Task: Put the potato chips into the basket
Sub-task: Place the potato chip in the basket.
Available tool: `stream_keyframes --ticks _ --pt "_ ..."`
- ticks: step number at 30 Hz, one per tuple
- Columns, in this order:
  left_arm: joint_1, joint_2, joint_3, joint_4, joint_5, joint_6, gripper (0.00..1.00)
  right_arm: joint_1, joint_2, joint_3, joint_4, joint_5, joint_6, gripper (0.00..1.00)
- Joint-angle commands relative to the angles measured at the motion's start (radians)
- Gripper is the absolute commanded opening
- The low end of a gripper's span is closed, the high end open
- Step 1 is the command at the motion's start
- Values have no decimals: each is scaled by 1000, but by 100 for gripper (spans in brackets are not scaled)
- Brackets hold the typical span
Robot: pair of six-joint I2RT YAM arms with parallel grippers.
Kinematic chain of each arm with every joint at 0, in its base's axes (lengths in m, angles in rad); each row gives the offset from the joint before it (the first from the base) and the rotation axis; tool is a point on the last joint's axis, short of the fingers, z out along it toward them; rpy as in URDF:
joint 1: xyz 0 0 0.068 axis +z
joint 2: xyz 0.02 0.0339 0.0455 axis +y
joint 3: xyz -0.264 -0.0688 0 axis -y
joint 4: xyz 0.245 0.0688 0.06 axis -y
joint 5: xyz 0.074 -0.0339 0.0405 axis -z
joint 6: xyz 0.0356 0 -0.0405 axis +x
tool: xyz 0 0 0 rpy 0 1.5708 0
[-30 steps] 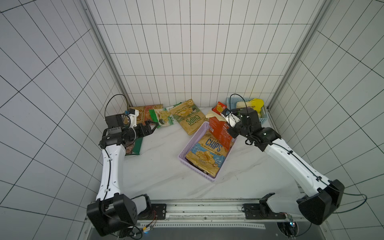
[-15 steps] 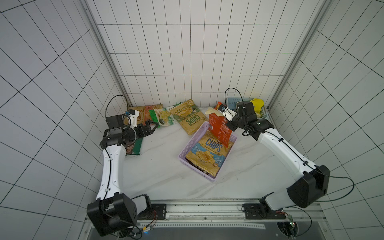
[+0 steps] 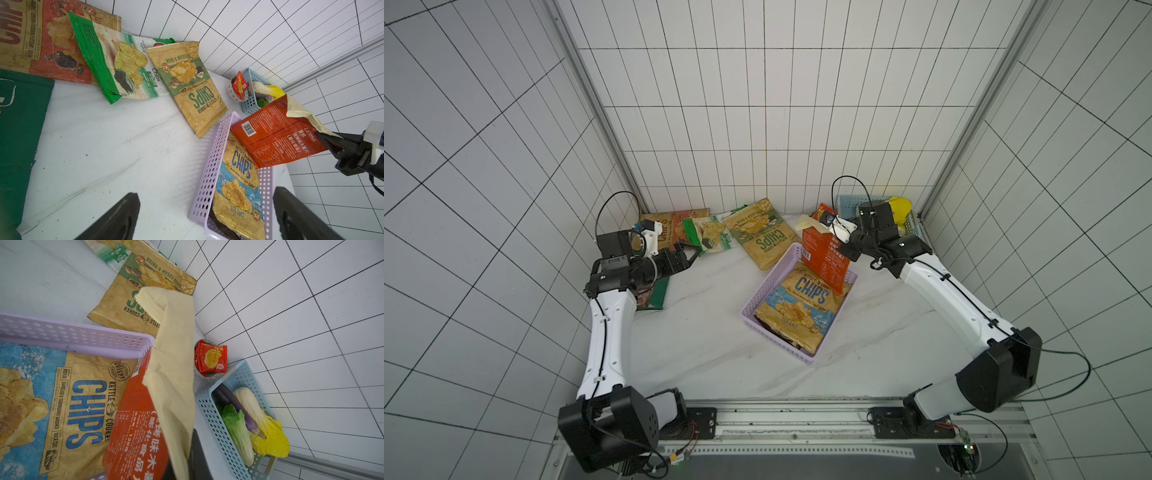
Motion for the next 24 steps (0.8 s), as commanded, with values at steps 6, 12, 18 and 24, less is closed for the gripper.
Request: stream_keyframes --ticks 6,12,18,24 --pt "-2 -3 -4 27 7 -7 98 -10 86 106 12 35 -98 0" --pt "-1 -7 -8 26 3 -5 98 -7 96 119 -3 3 -72 0" --pt "-1 -5 -7 25 2 -5 98 40 32 70 0 -16 17 0" --pt "-1 -8 -8 29 -1 -3 98 155 -55 -44 1 8 109 0"
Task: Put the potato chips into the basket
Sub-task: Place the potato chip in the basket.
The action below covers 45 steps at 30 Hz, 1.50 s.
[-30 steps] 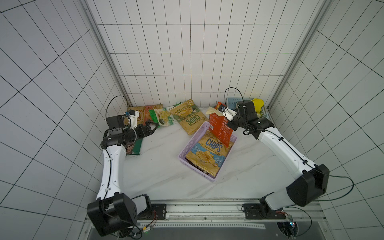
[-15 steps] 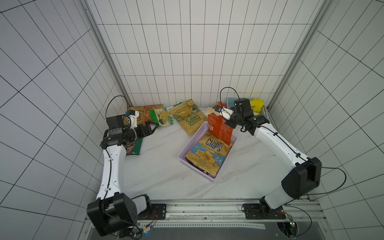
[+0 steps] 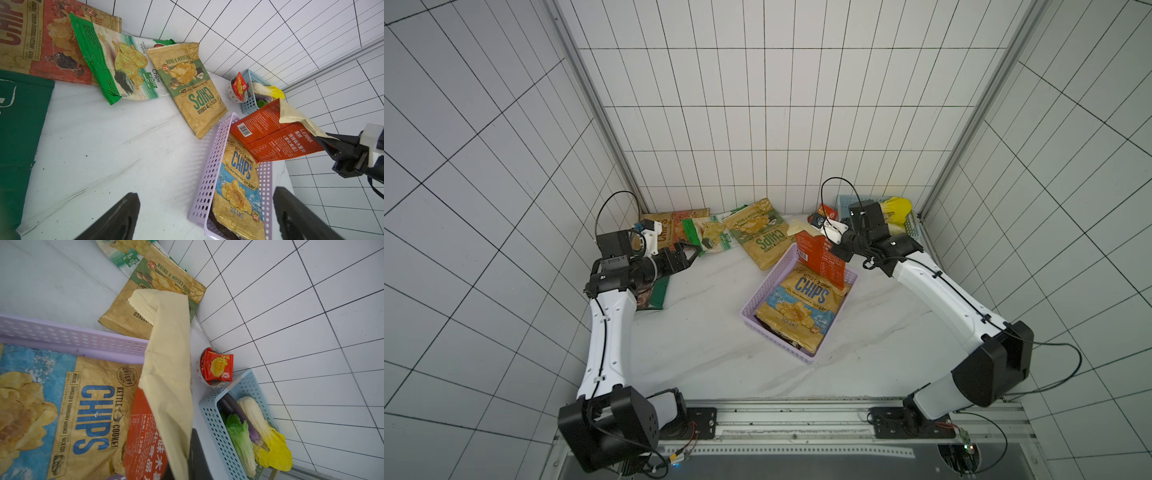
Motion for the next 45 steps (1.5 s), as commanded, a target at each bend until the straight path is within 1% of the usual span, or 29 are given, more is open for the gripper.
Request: stream_keyframes --ticks 1,3,6,12,13,14,16,19,20,22,24,25,26,28,29,30,32,33,36,38,39,41,43,45 --pt "-1 -10 -11 26 -2 3 98 93 -74 -75 11 20 89 0" --pt "-1 -11 -13 30 -2 1 98 141 -99 -124 11 36 118 0" --pt "-1 -11 -15 29 1 1 98 190 -149 -197 10 25 170 0" --pt "-1 -11 -16 34 3 0 99 280 -233 -332 -6 -82 318 0" --pt "-1 -10 -16 35 4 -2 99 295 -239 -343 -6 -107 349 3" --pt "-1 -10 -16 35 4 -3 99 308 -243 -350 -7 -134 378 8" --pt "-1 -10 -16 35 6 -3 98 335 -248 -356 -9 -205 444 24" --pt "-1 -6 -21 39 7 -3 98 364 -246 -353 -8 -275 521 39" --pt "-2 -3 -21 39 7 -3 99 372 -247 -347 -20 -290 536 43" --pt "-2 1 -18 36 9 -3 98 377 -257 -329 -58 -289 553 47" --pt "-1 2 -19 34 10 0 98 377 -279 -318 -93 -277 550 49" --pt "-1 -1 -19 35 9 0 98 377 -296 -317 -105 -277 547 54" --pt "-1 -1 -21 35 9 0 98 377 -312 -318 -108 -281 545 56" --pt "-1 -1 -21 35 8 1 98 376 -350 -327 -86 -312 553 59" --pt "-2 1 -21 35 7 0 98 376 -362 -336 -63 -320 564 59" --pt "-2 2 -21 35 9 0 98 376 -377 -355 -25 -324 586 61" --pt "-1 5 -21 35 9 0 98 375 -388 -390 60 -288 658 59" --pt "-2 5 -21 35 8 0 98 374 -374 -402 92 -241 721 58" --pt "-2 5 -22 35 6 1 98 360 -276 -373 91 -240 836 56" --pt "-1 5 -23 35 7 1 98 353 -198 -345 81 -279 900 55" --pt "-2 7 -23 35 7 1 98 349 -144 -328 78 -318 934 52" --pt "-1 8 -23 35 7 1 99 350 -66 -311 87 -348 990 49" --pt "-2 7 -24 36 7 1 98 350 3 -310 114 -371 1031 44" --pt "-1 7 -25 35 7 1 99 350 46 -316 134 -385 1051 43"
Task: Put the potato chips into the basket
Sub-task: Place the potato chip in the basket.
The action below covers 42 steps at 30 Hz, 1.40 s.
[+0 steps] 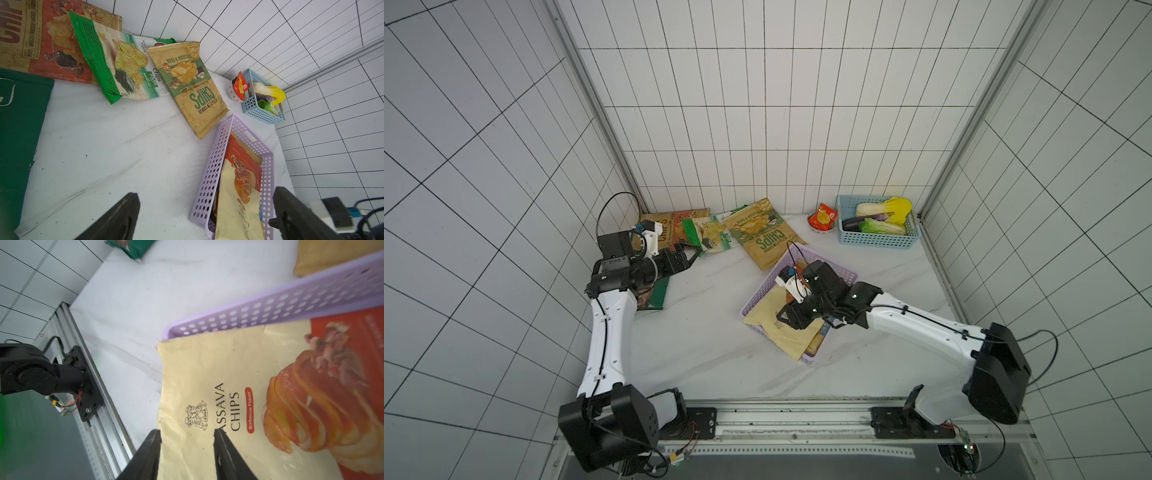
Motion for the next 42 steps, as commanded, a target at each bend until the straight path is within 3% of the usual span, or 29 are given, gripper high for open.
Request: stream_keyframes --ticks 1,14,25,35,42 --pt "-1 3 -12 21 6 2 99 -6 53 26 49 -52 115 44" --pt "-1 3 -21 33 -16 6 98 -106 234 1 -72 107 86 44" --pt "-1 -4 -23 33 -17 7 98 -162 296 129 -243 409 -30 44" --pt "-1 -7 -23 34 -21 8 98 -162 226 153 -217 266 -28 44" --pt "-2 -12 -23 33 -16 8 99 -167 316 158 -200 356 -26 43"
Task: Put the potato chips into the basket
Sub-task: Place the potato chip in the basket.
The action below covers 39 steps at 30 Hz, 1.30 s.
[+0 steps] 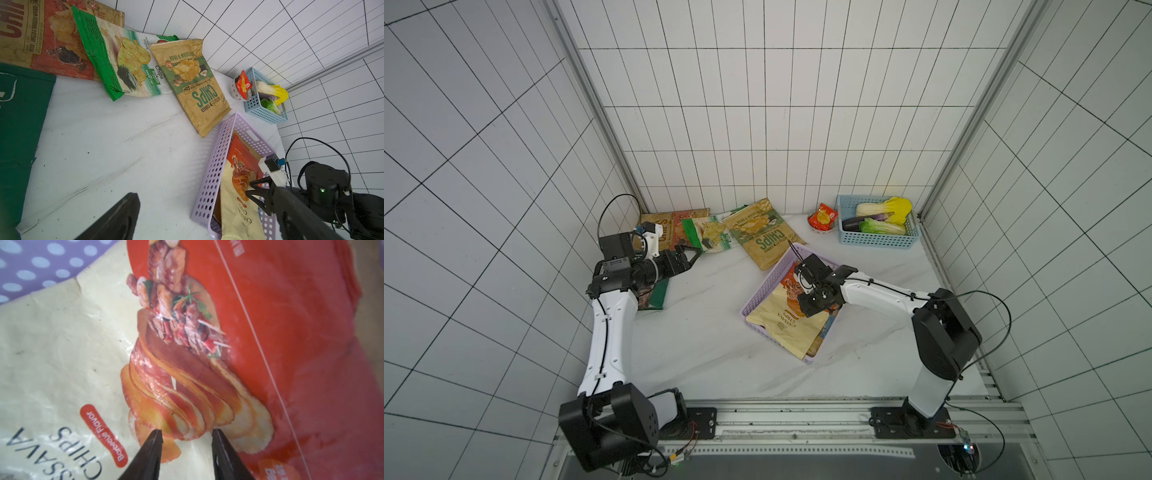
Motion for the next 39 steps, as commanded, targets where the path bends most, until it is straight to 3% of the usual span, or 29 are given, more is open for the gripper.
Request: stream_keyframes --ticks 1,15,19,25,28,39 --pt "-1 -13 -6 25 -7 8 98 -16 50 30 9 61 3 43" --pt "-1 -18 -6 24 -10 9 99 -101 44 113 3 122 -19 43" --pt "-1 -17 -6 24 -14 11 98 -92 -11 121 -12 -7 -7 43" --pt "-1 -13 -6 26 -14 11 98 -55 -104 81 -8 -375 23 41" --pt "-1 -7 -3 26 -15 11 98 -27 -118 37 10 -502 41 40" --pt "-1 -5 0 22 -21 21 98 77 -9 -84 215 -583 141 33"
